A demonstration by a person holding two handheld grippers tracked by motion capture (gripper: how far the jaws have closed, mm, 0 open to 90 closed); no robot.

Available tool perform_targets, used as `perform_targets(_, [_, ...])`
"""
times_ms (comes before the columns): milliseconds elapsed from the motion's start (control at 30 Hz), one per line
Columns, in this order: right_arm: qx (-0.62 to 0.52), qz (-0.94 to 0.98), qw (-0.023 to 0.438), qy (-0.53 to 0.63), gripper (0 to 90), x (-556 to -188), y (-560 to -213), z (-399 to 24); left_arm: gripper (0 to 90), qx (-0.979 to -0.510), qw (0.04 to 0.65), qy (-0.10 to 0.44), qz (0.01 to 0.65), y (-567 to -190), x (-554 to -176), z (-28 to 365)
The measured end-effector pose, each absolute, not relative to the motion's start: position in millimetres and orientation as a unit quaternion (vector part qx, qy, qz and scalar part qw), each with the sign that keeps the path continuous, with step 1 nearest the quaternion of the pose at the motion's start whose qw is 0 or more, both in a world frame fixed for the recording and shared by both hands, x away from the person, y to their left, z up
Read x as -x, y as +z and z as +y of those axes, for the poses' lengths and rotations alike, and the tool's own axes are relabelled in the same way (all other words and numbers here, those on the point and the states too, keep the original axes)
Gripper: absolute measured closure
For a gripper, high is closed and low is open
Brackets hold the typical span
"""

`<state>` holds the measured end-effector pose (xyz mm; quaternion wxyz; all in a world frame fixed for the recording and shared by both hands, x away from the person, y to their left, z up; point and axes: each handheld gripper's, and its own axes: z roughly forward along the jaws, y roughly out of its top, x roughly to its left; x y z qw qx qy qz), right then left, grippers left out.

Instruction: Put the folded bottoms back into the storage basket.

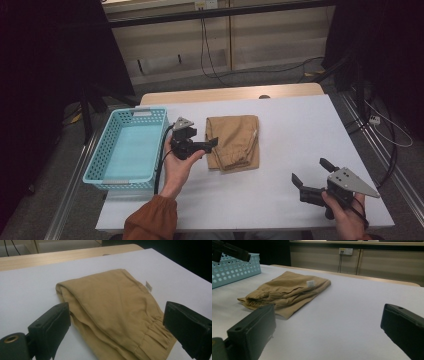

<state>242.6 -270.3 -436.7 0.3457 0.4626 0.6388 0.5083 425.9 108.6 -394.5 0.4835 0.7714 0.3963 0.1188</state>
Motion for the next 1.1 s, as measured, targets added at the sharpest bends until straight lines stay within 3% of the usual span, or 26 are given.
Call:
perform_targets(667, [-0.463, 0.639, 0.344, 0.509, 0.0, -243, -437, -271, 9.4, -0.78, 0.454, 0.118, 0.415, -408, -456, 96])
perform_targets(1100, [-0.462, 0.644, 0.339, 0.508, 0.0, -243, -438, -270, 13.3, -0.801, 0.394, 0.097, 0.44, -423, -474, 89])
